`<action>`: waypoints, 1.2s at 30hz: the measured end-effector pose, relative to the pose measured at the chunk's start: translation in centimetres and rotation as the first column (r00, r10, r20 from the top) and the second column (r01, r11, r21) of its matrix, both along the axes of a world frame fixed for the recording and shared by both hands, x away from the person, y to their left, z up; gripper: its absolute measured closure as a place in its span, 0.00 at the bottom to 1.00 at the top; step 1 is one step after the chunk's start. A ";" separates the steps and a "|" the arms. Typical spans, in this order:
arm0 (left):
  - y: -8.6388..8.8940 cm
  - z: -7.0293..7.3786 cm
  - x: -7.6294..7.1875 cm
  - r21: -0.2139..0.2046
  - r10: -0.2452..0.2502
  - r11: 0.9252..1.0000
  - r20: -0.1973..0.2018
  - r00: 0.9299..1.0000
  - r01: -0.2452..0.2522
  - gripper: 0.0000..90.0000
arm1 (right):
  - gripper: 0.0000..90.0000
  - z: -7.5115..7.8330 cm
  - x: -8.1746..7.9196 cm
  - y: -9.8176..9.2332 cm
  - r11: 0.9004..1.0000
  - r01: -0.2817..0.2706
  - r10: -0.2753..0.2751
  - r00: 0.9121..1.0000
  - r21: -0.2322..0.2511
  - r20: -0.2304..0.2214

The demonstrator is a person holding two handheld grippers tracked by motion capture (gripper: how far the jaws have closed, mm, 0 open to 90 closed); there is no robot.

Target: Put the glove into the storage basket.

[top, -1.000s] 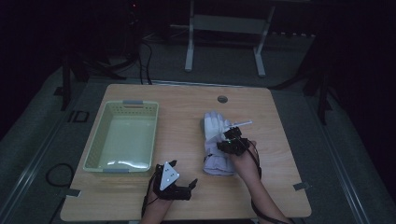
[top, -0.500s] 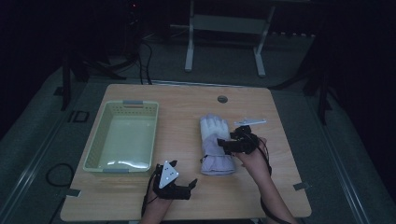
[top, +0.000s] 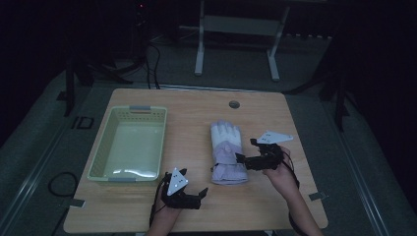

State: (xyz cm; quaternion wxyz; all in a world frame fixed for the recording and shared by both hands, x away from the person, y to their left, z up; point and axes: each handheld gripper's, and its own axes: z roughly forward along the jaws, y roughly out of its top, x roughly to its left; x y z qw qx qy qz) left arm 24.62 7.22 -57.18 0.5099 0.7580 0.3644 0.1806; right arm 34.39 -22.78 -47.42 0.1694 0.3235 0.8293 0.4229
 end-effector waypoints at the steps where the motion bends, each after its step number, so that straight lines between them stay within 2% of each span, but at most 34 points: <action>1: 0.0 0.0 0.0 0.000 0.000 1.000 0.000 1.000 0.000 0.01 | 0.20 0.0 0.0 0.0 1.000 0.000 0.000 1.000 0.000 0.000; 2: 0.0 0.0 0.0 0.000 0.000 1.000 0.000 1.000 0.000 0.01 | 0.20 0.1 -0.2 -0.4 1.000 0.011 -0.011 1.000 -0.028 0.011; 3: -0.1 0.0 0.4 -0.007 -0.053 0.999 -0.036 0.998 0.052 0.01 | 0.23 0.2 -0.4 -1.2 0.999 0.012 -0.011 1.000 -0.037 0.006; 5: -0.1 0.0 0.6 -0.021 -0.071 0.997 -0.044 0.997 0.070 0.01 | 0.23 0.2 -0.6 -1.6 1.000 0.009 -0.009 1.000 -0.028 0.002; 6: -0.2 0.1 0.7 -0.032 -0.094 0.995 -0.057 0.994 0.092 0.01 | 0.23 0.2 -0.7 -2.0 1.000 0.010 -0.009 1.000 -0.030 0.014; 8: -0.6 0.5 1.1 -0.025 -0.136 0.991 -0.075 0.988 0.135 0.01 | 0.21 0.2 -1.0 -2.8 1.000 0.012 -0.011 0.999 -0.021 0.033; 11: -1.0 1.2 1.3 0.002 -0.138 0.990 -0.073 0.988 0.139 0.01 | 0.20 0.0 -1.3 -3.4 0.997 0.016 -0.009 0.996 -0.072 0.088; 13: -1.3 1.7 1.4 0.028 -0.115 0.993 -0.066 0.991 0.117 0.01 | 0.20 -0.1 -1.3 -3.8 0.997 0.010 -0.004 0.996 -0.070 0.092; 15: -1.4 2.2 1.7 0.026 -0.099 0.995 -0.069 0.993 0.101 0.01 | 0.20 -0.1 -1.2 -4.1 0.996 0.026 -0.020 0.997 -0.084 0.078; 17: -1.6 2.7 2.2 0.010 -0.092 0.996 -0.089 0.992 0.093 0.01 | 0.19 0.1 -1.2 -4.3 0.998 0.044 -0.041 0.996 -0.051 0.075; 19: -1.9 3.2 2.7 -0.005 -0.106 0.994 -0.107 0.989 0.106 0.01 | 0.17 0.2 -1.2 -4.4 0.999 0.052 -0.050 0.996 -0.017 0.077; 21: -2.3 3.8 3.3 -0.008 -0.105 0.994 -0.134 0.985 0.105 0.01 | 0.13 0.4 -1.0 -4.5 0.998 0.041 -0.044 0.998 0.054 0.051; 23: -2.9 4.4 4.0 -0.006 -0.112 0.994 -0.148 0.983 0.112 0.01 | 0.12 0.5 -1.0 -4.2 0.996 0.065 -0.069 0.996 0.060 0.064; 24: -3.1 4.6 4.2 0.005 -0.110 0.994 -0.147 0.983 0.112 0.01 | 0.12 0.5 -0.8 -4.0 0.996 0.046 -0.049 0.998 0.078 0.044; 26: -3.6 5.0 4.9 0.025 -0.105 0.994 -0.146 0.984 0.110 0.01 | 0.12 0.3 -0.6 -3.5 0.996 0.066 -0.069 0.997 0.065 0.043; 27: -3.9 5.2 5.3 0.033 -0.110 0.993 -0.160 0.981 0.116 0.01 | 0.12 0.2 -0.5 -3.2 0.996 0.056 -0.059 0.998 0.062 0.035; 28: -4.2 5.3 5.7 0.048 -0.097 0.993 -0.165 0.982 0.107 0.01 | 0.12 0.0 -0.4 -3.0 0.996 0.069 -0.071 0.997 0.054 0.036; 33: -5.1 5.4 7.3 0.005 -0.102 0.994 -0.210 0.972 0.105 0.01 | 0.16 -0.8 1.1 -2.1 0.992 0.085 -0.084 0.996 0.098 -0.013; 36: -5.4 5.2 7.4 0.012 -0.091 0.995 -0.243 0.966 0.096 0.01 | 0.20 -1.5 2.1 -1.7 0.986 0.119 -0.113 0.992 0.120 -0.055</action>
